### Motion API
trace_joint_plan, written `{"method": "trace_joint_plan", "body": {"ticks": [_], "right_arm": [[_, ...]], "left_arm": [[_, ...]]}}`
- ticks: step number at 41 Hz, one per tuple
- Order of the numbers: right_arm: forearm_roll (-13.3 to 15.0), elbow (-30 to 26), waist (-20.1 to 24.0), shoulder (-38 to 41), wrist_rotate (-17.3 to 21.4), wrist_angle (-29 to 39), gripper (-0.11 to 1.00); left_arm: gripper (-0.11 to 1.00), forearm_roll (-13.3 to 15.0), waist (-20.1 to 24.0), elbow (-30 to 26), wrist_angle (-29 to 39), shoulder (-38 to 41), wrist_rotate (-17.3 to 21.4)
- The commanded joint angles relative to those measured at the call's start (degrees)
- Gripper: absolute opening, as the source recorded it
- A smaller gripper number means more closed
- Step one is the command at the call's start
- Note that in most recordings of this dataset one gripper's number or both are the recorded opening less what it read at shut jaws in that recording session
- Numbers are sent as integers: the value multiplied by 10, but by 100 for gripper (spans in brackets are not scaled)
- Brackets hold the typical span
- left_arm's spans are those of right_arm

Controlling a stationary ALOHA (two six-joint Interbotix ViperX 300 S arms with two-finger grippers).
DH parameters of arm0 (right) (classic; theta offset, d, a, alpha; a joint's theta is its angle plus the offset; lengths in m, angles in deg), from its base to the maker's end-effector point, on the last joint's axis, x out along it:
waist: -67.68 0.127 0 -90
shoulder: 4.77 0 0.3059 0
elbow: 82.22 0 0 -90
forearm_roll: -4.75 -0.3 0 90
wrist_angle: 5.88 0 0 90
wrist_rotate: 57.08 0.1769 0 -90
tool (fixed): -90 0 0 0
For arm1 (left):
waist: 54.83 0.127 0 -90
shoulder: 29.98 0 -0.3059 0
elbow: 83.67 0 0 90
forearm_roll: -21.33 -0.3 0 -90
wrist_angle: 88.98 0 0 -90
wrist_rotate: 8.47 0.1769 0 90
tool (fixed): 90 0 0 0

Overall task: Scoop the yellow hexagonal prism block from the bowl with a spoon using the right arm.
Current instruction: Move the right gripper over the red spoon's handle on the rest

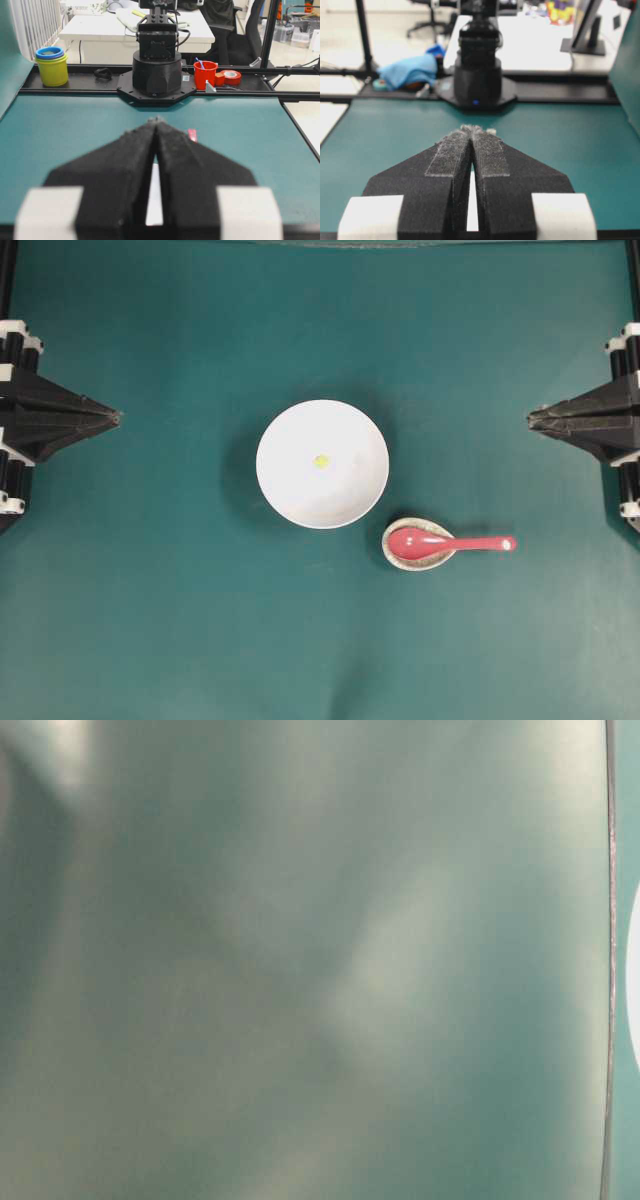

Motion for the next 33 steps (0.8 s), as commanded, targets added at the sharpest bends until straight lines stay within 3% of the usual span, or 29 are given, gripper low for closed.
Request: {"method": "trace_joint_plan", "body": {"ticks": [1,19,22,29,33], "right_arm": [[0,-5,-4,4,-1,1,0],[-1,-7,-4,9,10,25,1],[0,-6,-3,11,10,25,10],[0,-4,4,18,11,26,43],[0,-3,8,25,11,26,53]], "left_arm": [[0,-7,0,-12,-3,-1,0],[0,-7,-1,-11,0,5,1],[0,-7,0,-12,-1,6,1],[0,-7,-1,-11,1,6,1],[0,-7,-1,-11,1,5,6]]}}
